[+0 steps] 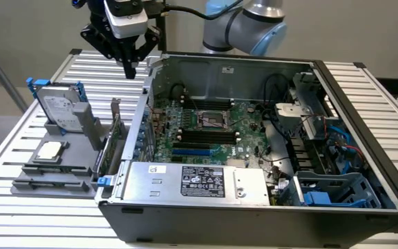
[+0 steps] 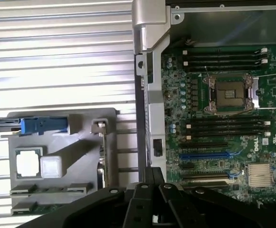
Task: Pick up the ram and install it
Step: 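Reach for the ram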
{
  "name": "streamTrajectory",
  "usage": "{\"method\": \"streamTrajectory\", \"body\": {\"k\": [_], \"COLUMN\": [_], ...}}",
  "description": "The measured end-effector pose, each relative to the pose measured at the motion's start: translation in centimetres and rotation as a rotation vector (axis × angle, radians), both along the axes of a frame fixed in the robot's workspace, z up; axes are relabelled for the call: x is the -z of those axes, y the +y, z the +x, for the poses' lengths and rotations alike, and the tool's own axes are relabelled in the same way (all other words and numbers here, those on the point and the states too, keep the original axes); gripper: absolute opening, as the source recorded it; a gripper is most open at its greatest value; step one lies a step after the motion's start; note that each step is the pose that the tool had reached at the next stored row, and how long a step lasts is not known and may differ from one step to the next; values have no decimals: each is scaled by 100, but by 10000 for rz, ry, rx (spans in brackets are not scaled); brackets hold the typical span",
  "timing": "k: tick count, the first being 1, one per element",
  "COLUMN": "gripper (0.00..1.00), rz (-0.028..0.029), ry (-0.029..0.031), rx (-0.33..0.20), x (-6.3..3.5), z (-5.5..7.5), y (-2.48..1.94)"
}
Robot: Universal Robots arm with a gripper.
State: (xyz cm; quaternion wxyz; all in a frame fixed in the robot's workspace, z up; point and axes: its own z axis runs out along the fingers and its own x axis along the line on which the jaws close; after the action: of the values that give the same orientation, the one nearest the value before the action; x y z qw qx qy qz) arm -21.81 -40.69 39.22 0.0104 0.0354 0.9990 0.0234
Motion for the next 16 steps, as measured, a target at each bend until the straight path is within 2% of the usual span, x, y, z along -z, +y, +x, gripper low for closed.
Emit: {"method": "streamTrajectory", "body": {"k": [16], "gripper": [11], "rz": [-58], "ry": [0], "rx": [-1], "x": [14], "z": [-726], "y": [-33]}}
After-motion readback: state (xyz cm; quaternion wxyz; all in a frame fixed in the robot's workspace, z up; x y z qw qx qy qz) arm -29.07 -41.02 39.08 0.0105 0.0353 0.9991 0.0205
